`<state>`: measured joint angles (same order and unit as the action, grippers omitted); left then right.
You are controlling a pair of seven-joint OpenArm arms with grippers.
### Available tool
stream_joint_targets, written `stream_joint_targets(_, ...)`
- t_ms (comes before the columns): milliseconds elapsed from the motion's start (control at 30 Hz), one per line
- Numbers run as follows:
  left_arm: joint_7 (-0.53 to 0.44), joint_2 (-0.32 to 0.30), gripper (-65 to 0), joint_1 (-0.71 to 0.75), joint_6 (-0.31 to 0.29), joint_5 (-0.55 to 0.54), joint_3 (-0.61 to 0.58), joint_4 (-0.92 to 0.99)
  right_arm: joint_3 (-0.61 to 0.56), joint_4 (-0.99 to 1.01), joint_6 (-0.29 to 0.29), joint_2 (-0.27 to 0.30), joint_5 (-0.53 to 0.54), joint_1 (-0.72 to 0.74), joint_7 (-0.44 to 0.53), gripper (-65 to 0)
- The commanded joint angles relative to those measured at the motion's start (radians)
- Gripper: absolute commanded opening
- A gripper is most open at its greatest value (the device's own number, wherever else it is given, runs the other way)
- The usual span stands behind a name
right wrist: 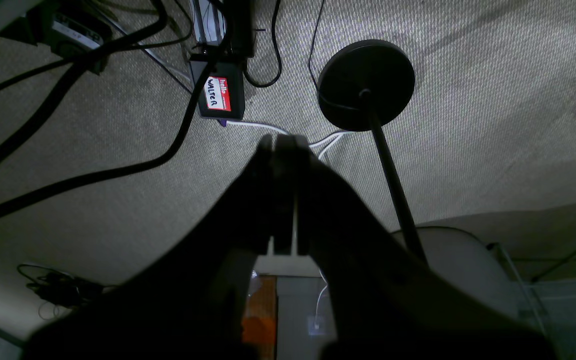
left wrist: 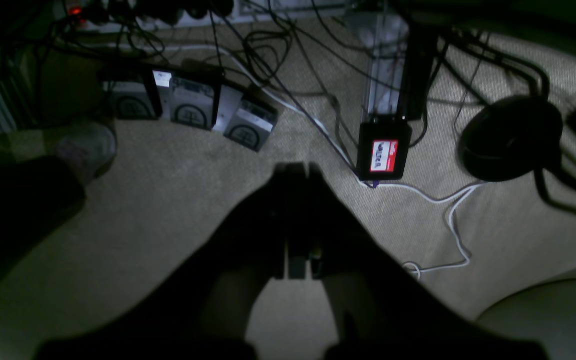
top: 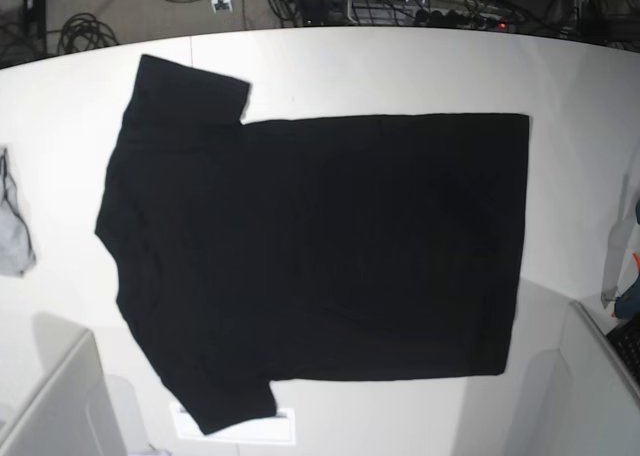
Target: Fold the T-shirt properly
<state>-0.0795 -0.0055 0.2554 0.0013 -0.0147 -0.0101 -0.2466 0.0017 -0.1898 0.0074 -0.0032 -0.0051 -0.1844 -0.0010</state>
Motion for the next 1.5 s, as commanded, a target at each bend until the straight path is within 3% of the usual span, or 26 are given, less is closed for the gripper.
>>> stream_joint_targets(0,-0.012,-0.001,-65.0,0.006,0.006,-0.004,0.0,-0.003,-0.002,0.0,-0.008,0.002,-0.003,-0.01,-0.001,-65.0)
stream_joint_targets(200,-0.009,0.0,-65.0,0.003,0.004,-0.001,-0.001,-0.004,-0.002,0.0,-0.008,0.004,-0.003,-0.01,-0.001,-65.0)
stream_joint_targets(267,-0.015,0.0,-46.1,0.003,0.004,0.002,-0.001,-0.004,-0.002,0.0,-0.008,0.004,-0.003,-0.008,0.0,-65.0)
stream_joint_targets(300,-0.016,0.0,-39.8,0.005,0.004,0.005,-0.001,-0.004,-0.002,0.0,-0.008,0.004,-0.003,-0.007,0.0,-65.0)
stream_joint_targets(333,-0.018,-0.001,-37.8,0.005,0.004,0.005,-0.001,-0.004,-0.002,0.0,-0.008,0.004,-0.003,-0.007,0.0,-65.0)
stream_joint_targets(400,-0.018,-0.003,-42.5,0.005,0.004,0.006,-0.001,-0.004,-0.002,0.0,-0.008,0.004,-0.003,-0.01,0.0,-65.0)
stream_joint_targets(533,-0.018,-0.004,-65.0,0.005,0.004,0.002,-0.001,-0.003,-0.001,0.0,-0.008,0.002,-0.002,-0.011,0.0,-65.0)
stream_joint_targets(900,-0.018,-0.006,-65.0,0.002,0.004,-0.001,0.006,-0.004,0.001,-0.006,-0.008,0.004,-0.002,-0.013,-0.003,-65.0)
stream_joint_targets(1067,-0.018,-0.049,-65.0,0.051,0.004,-0.001,-0.001,-0.018,0.004,-0.067,-0.008,0.006,0.007,-0.08,-0.004,-65.0)
stream_joint_targets(1167,-0.018,-0.087,-65.0,0.16,0.004,-0.004,0.009,-0.147,0.004,-0.216,-0.008,0.01,0.083,-0.192,-0.009,-65.0)
stream_joint_targets(1467,-0.018,-0.198,-65.0,0.572,0.004,-0.008,0.012,-0.784,0.01,-0.86,-0.011,0.141,0.459,-0.536,-0.199,-65.0)
